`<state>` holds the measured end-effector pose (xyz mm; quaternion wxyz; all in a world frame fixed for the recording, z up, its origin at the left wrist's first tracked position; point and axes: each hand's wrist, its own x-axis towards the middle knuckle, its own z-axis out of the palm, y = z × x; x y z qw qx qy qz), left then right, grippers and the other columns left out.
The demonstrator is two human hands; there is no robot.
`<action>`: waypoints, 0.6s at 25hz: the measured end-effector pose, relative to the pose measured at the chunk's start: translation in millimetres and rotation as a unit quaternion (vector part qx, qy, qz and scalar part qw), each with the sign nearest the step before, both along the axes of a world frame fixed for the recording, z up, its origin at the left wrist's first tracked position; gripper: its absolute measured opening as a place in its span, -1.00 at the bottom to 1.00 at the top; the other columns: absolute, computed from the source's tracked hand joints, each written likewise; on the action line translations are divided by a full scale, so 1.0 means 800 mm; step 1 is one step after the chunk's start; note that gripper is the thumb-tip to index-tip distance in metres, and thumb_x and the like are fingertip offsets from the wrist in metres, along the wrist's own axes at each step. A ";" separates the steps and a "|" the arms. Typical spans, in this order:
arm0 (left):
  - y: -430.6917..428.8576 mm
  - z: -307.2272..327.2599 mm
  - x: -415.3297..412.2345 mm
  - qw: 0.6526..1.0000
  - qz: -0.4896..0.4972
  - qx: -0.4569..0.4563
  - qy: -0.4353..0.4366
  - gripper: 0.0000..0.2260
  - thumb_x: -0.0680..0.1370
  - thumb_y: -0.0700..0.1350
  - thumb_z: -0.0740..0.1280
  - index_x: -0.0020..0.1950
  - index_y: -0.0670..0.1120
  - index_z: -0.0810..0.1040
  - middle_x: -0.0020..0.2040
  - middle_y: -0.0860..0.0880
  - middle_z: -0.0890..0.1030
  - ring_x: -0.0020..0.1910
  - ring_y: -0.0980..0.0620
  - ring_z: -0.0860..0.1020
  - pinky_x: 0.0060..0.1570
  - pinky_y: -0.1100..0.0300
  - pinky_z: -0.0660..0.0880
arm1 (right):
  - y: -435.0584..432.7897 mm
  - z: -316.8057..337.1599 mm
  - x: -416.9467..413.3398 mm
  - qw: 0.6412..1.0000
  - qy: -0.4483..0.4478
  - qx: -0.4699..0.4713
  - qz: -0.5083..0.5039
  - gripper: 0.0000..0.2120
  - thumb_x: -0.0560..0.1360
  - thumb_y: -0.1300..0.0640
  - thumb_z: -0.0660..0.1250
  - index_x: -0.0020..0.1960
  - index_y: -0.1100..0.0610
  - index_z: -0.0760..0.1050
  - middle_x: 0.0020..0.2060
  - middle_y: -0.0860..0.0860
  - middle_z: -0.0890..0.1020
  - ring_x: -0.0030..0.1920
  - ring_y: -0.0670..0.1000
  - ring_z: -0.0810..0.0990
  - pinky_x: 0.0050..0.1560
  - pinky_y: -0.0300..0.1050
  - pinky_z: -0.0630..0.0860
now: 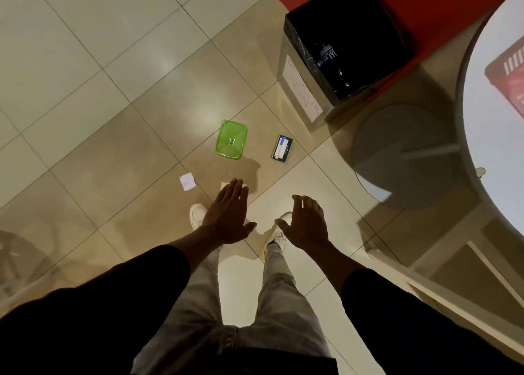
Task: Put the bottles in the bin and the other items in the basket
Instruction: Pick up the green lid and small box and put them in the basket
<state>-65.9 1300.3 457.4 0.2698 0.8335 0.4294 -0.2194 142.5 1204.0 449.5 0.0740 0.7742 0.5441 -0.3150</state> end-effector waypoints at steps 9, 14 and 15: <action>0.141 -0.136 -0.126 0.997 -0.078 0.001 0.021 -0.01 0.56 0.30 0.38 0.70 -0.27 0.01 0.73 -0.29 -0.01 0.73 -0.24 -0.06 0.67 -0.09 -0.03 | 0.117 -0.103 -0.095 0.987 0.000 0.000 -0.159 -0.21 0.47 -0.29 0.42 0.49 0.16 0.30 0.35 0.19 0.49 0.36 0.21 0.45 0.38 0.13 0.43; 0.210 -0.277 -0.130 0.998 -0.048 0.030 0.016 -0.05 0.53 0.29 0.43 0.65 -0.29 0.13 0.69 -0.32 0.13 0.70 -0.28 0.07 0.65 -0.14 0.08 | 0.154 -0.242 -0.090 0.986 -0.012 0.000 -0.169 -0.22 0.46 -0.31 0.42 0.48 0.14 0.32 0.34 0.18 0.50 0.35 0.20 0.45 0.36 0.12 0.42; 0.218 -0.281 -0.124 0.998 -0.042 0.037 0.015 -0.05 0.53 0.29 0.43 0.63 -0.30 0.15 0.68 -0.33 0.15 0.70 -0.29 0.09 0.65 -0.15 0.10 | 0.157 -0.245 -0.082 0.986 -0.019 0.004 -0.165 -0.22 0.47 -0.31 0.41 0.49 0.14 0.31 0.35 0.18 0.49 0.36 0.21 0.45 0.36 0.13 0.42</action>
